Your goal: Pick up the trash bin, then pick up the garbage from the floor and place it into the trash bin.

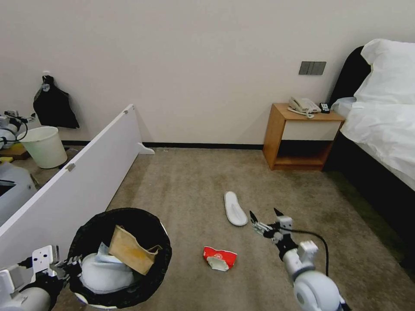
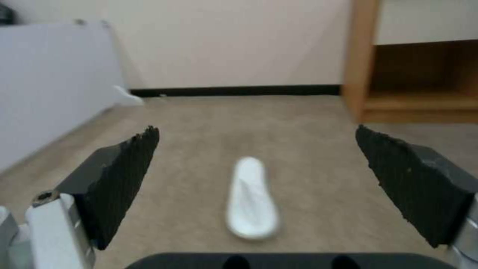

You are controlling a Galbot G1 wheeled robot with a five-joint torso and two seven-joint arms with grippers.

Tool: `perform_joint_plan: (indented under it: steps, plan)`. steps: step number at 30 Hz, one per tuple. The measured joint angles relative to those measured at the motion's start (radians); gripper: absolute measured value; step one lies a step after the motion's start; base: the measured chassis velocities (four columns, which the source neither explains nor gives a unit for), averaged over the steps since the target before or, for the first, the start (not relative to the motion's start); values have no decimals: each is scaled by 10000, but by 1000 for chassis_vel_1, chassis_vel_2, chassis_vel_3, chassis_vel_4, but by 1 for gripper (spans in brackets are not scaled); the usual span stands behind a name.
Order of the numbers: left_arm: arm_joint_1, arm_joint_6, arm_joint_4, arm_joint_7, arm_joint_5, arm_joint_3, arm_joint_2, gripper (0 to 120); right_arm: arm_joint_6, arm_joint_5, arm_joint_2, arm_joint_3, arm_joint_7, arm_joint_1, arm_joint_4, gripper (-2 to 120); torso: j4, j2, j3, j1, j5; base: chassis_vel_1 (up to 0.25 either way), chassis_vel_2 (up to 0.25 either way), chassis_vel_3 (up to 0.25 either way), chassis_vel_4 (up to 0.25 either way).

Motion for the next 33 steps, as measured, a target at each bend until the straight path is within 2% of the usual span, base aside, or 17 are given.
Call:
perform_joint_plan:
  steps: [5,10,16,33]
  plan:
    - [-29,-14,64,65,100,13,-11,2,285,-468,280,556,-52,-545,58,100,0,0,0,0,2,0,0,0,0]
    - [-191,-29,198,137,156,33,-41,2,912,-1982,916,1726,-376,-1743,455,100,1,0,0,0,-1,0,0,0,0]
    - [-283,-35,261,145,161,92,-49,2,1307,-2649,1497,2431,-653,-2409,715,100,3,0,0,0,2,0,0,0,0]
    - [-272,-58,359,223,238,140,-15,2,1661,-2622,1833,2948,-1357,-2629,824,100,4,0,0,0,2,0,0,0,0]
